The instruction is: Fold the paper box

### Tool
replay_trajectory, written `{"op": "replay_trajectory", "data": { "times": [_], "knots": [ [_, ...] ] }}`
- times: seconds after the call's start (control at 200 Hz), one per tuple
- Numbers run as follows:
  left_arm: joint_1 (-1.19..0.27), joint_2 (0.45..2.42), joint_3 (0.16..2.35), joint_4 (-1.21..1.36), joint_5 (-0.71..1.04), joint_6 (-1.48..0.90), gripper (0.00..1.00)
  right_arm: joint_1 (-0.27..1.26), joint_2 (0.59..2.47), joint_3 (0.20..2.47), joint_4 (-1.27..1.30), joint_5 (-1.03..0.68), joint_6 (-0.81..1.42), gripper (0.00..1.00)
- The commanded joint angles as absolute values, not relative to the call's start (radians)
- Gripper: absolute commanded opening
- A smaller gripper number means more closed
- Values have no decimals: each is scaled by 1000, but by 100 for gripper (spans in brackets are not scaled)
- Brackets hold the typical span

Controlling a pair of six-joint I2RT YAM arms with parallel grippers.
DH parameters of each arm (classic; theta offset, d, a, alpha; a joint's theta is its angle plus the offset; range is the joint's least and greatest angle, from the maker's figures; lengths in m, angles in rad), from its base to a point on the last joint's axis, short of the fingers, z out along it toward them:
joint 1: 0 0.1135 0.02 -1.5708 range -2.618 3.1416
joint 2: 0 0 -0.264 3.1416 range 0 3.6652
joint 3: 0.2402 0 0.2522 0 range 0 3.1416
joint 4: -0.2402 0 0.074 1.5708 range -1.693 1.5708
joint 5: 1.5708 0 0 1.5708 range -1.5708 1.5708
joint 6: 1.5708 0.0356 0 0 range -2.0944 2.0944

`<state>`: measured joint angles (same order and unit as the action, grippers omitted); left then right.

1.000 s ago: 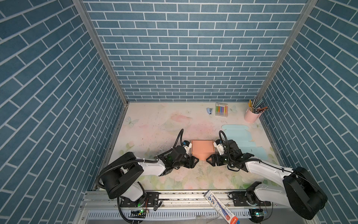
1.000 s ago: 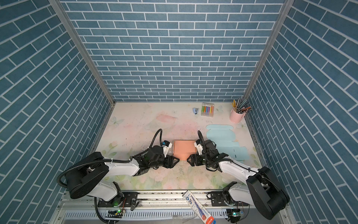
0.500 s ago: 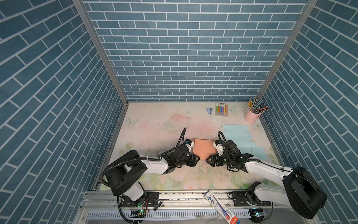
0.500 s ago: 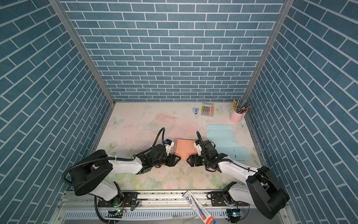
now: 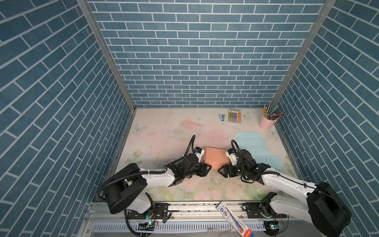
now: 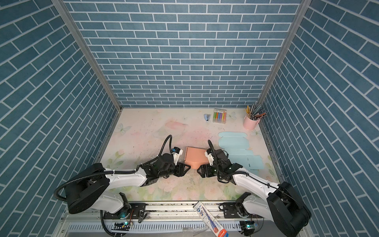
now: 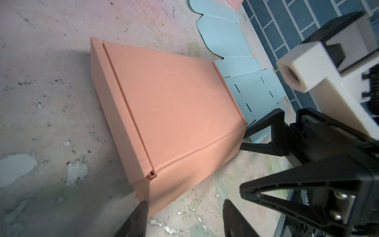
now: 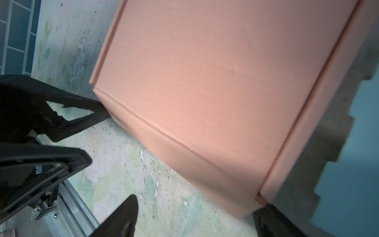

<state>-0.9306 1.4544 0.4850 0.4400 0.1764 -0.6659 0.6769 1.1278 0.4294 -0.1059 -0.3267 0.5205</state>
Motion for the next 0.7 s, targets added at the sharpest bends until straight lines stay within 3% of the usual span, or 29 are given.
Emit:
{"op": "replay_trajectory", "data": {
  "times": [0.0,0.455,0.695],
  "knots": [
    [-946,1447,459,479,191,-689,59,692,1107,449,-108,-354,551,87],
    [-949,1413,376,493,182,-714,58,707,1103,405,-121,-315,589,88],
    [-963,1283,365,291,104,-680,60,651,1067,413,-135,-292,569,88]
  ]
}}
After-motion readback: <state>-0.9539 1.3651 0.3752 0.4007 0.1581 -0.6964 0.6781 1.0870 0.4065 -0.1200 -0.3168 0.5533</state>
